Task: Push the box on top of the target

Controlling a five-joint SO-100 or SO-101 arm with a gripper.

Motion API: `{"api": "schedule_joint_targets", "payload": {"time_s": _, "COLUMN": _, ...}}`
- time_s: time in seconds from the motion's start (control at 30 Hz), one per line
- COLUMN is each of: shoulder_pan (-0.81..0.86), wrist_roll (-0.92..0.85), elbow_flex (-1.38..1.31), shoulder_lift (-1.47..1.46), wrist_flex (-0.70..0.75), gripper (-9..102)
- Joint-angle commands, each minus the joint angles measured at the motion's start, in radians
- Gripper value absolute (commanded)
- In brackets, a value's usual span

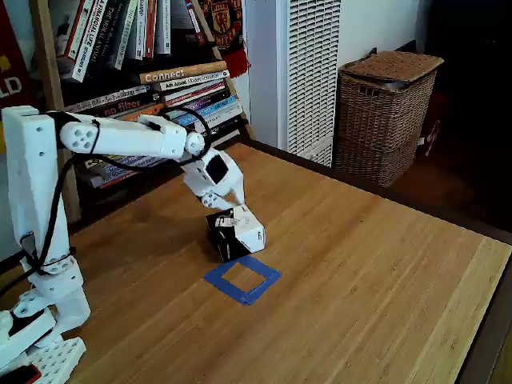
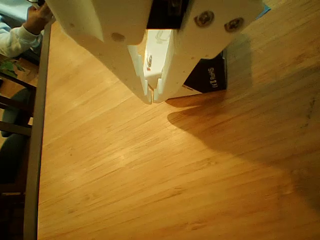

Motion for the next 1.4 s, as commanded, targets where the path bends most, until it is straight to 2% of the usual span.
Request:
{"api": "schedule_joint_targets", "payload": {"time_s": 0.0, "shoulder_pan": 0.02, "wrist_roll": -0.015, "elbow_flex": -0.014, "shoulder_lift": 0.012, "wrist_flex": 0.006, "gripper": 0}}
{"api": "schedule_joint_targets", "payload": {"time_s": 1.37, "shoulder_pan": 0.172, "wrist_roll": -0.14, "elbow_flex": 0.021, "shoulder_lift": 0.098, "wrist_flex": 0.081, "gripper": 0}}
